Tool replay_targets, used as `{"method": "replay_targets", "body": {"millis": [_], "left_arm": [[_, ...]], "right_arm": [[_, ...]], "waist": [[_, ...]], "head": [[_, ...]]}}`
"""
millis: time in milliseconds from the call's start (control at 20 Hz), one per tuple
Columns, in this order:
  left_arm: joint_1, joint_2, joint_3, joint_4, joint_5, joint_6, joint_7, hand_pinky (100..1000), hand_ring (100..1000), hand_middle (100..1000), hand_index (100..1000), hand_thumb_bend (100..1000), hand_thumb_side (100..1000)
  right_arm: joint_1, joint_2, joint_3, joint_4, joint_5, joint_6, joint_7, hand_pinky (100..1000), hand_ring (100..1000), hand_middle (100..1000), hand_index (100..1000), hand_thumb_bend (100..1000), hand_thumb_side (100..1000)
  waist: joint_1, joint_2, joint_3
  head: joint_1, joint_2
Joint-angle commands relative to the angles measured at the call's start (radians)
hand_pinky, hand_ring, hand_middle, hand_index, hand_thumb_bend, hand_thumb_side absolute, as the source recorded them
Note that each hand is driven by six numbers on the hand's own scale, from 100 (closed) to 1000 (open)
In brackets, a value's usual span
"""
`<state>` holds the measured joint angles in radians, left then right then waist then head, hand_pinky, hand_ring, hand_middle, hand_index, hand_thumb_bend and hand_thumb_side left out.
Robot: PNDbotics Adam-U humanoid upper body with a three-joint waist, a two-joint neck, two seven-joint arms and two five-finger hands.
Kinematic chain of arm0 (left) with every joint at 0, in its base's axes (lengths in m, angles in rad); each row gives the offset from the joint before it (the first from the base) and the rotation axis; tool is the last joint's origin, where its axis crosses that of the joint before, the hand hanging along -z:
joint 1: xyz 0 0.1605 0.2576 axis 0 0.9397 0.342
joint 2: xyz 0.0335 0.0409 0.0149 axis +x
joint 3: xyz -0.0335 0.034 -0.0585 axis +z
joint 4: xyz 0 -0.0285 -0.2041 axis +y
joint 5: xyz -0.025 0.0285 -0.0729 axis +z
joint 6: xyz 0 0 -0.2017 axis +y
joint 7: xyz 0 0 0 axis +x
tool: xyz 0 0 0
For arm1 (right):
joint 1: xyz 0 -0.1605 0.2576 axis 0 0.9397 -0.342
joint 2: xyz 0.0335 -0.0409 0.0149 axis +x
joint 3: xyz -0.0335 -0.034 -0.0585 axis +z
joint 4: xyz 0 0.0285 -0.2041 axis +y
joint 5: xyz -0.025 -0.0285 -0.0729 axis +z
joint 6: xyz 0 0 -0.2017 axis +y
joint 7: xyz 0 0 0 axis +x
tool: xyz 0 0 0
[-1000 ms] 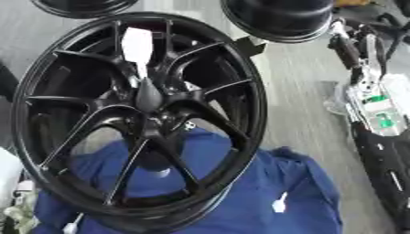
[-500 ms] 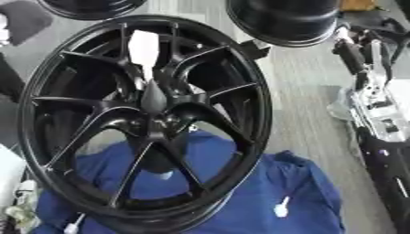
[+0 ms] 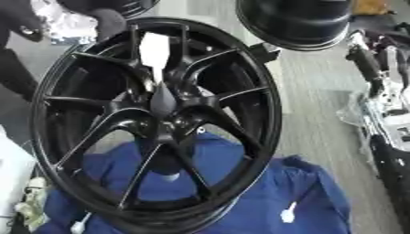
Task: Pull the pin out of the wheel hub.
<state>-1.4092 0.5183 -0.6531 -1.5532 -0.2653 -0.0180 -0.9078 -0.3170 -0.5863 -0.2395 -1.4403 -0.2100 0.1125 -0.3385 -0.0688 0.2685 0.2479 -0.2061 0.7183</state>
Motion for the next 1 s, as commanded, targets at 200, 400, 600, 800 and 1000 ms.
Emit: {"method": "replay_targets", "body": {"millis": [200, 400, 600, 800, 1000], "left_arm": [[-0.026, -0.046, -0.026, 0.131, -0.125, -0.099, 0.001, 923, 871, 810, 861, 279, 793], [-0.026, -0.066, -0.023, 0.180, -0.159, -0.166, 0.001, 931, 877, 813, 864, 323, 766], [-0.026, -0.074, -0.006, 0.201, -0.172, -0.197, 0.001, 935, 878, 813, 863, 300, 761], [-0.028, -0.078, 0.002, 0.218, -0.165, -0.207, 0.001, 956, 892, 820, 874, 352, 829], [-0.031, -0.077, 0.023, 0.217, -0.189, -0.216, 0.001, 987, 916, 829, 898, 416, 804]], "right_arm": [[-0.013, -0.030, -0.006, -0.009, 0.001, 0.000, 0.004, 811, 603, 552, 806, 100, 546], [-0.013, -0.029, -0.006, -0.008, 0.000, 0.000, 0.005, 811, 603, 552, 806, 100, 544], [-0.014, -0.026, -0.005, -0.005, -0.001, 0.000, 0.006, 810, 603, 552, 806, 100, 544], [-0.014, -0.024, -0.005, -0.001, -0.003, 0.000, 0.007, 810, 603, 552, 806, 100, 546], [-0.013, -0.023, -0.004, 0.001, -0.005, 0.000, 0.010, 810, 602, 552, 806, 100, 545]], "waist": [[0.004, -0.013, -0.006], [0.003, -0.013, -0.010], [0.002, -0.012, -0.012], [0.001, -0.011, -0.012], [-0.001, -0.010, -0.013]], "head": [[0.016, -0.011], [0.016, -0.011], [0.016, -0.013], [0.019, -0.013], [0.018, -0.014]]}}
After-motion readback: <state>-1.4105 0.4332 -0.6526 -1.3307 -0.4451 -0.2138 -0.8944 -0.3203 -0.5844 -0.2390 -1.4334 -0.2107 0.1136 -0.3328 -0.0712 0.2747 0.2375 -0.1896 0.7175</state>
